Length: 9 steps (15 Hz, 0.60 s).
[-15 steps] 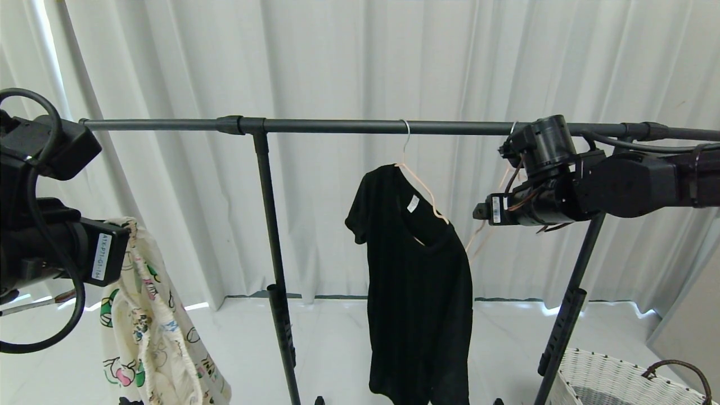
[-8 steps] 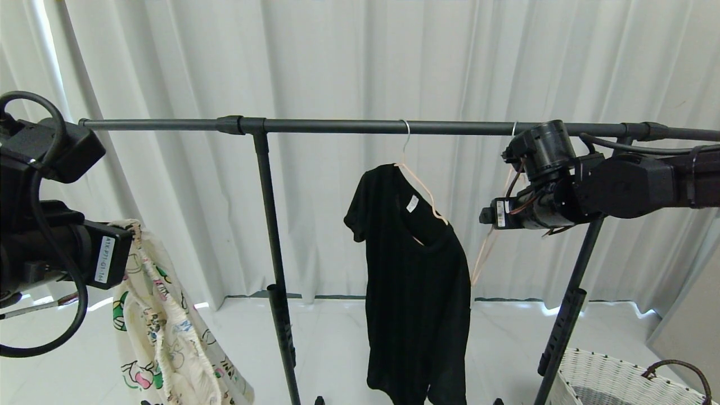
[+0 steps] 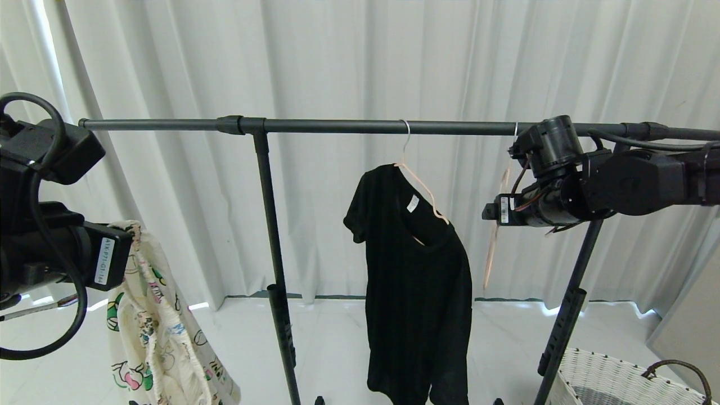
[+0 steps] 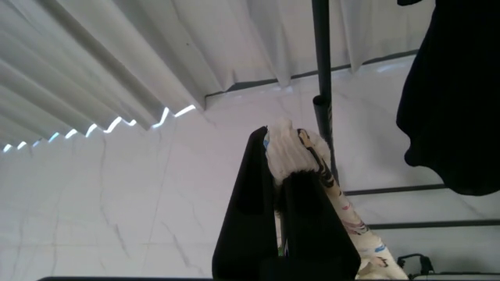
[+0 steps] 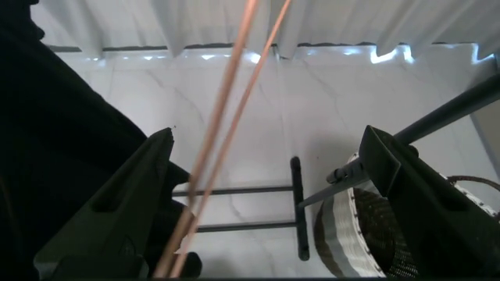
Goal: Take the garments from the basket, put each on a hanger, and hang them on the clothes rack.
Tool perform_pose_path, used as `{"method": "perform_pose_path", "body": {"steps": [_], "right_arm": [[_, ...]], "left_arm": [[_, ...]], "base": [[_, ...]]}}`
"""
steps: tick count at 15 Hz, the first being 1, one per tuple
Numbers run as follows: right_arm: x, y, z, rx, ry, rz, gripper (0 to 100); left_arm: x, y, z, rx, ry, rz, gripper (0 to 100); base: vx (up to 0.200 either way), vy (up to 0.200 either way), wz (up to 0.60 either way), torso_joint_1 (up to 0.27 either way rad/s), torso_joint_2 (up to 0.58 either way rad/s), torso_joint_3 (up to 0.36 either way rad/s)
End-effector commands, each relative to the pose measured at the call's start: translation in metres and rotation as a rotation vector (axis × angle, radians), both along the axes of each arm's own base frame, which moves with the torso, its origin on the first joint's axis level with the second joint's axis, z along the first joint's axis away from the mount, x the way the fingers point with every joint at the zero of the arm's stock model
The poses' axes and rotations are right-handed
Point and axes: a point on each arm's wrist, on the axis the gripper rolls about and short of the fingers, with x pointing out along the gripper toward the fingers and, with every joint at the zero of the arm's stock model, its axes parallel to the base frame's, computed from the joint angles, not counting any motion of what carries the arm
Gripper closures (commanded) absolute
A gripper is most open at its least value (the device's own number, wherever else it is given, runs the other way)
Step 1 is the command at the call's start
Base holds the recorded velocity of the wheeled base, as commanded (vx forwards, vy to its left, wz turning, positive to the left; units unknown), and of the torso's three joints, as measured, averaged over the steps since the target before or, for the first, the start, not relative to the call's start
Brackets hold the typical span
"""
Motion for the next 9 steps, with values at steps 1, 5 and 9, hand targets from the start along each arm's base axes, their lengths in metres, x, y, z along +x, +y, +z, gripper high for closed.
{"method": "perform_pose_path", "body": {"steps": [1,5,9], "right_arm": [[0.002,0.000,-0.002,0.002,0.008,0.005,0],[0.009,-0.001,-0.017,0.000,0.049,0.007,0],[0.016,-0.003,-0.026,0.025,0.076,0.004,100]], "left_arm": [[0.000,0.000,0.000,0.000,0.001,0.000,100],[0.000,0.000,0.000,0.000,0.001,0.000,100],[0.000,0.000,-0.002,0.002,0.008,0.000,100]], "base": [[0.000,0.000,0.00,0.000,0.00,0.000],[0.000,0.000,0.00,0.000,0.00,0.000],[0.000,0.000,0.00,0.000,0.00,0.000]]}}
